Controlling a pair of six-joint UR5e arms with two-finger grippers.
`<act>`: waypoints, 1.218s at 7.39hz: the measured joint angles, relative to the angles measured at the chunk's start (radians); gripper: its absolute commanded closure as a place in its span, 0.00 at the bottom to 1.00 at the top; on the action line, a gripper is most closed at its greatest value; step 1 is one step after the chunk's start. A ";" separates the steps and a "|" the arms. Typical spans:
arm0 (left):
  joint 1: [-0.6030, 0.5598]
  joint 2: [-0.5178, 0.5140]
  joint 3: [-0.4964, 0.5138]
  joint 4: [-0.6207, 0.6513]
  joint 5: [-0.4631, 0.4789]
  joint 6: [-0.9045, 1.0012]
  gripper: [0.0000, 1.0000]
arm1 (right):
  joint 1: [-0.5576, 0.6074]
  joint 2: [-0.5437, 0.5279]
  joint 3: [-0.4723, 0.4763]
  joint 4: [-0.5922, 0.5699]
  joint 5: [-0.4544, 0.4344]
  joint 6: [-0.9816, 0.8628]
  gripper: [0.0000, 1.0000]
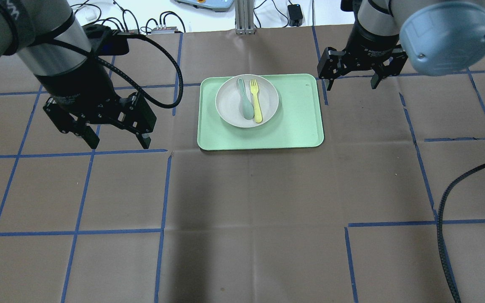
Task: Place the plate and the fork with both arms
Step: 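Open the left gripper and lift it away from the plate, then move the right gripper over the yellow fork while the left arm draws back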
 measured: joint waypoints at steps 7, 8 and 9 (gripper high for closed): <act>0.018 -0.001 -0.055 0.208 0.069 0.007 0.00 | 0.199 0.487 -0.443 -0.020 -0.005 0.193 0.01; 0.017 -0.002 -0.056 0.225 0.069 0.007 0.00 | 0.203 0.526 -0.457 -0.038 -0.002 0.196 0.04; 0.017 -0.001 -0.057 0.231 0.069 0.007 0.00 | 0.205 0.557 -0.462 -0.051 0.001 0.197 0.11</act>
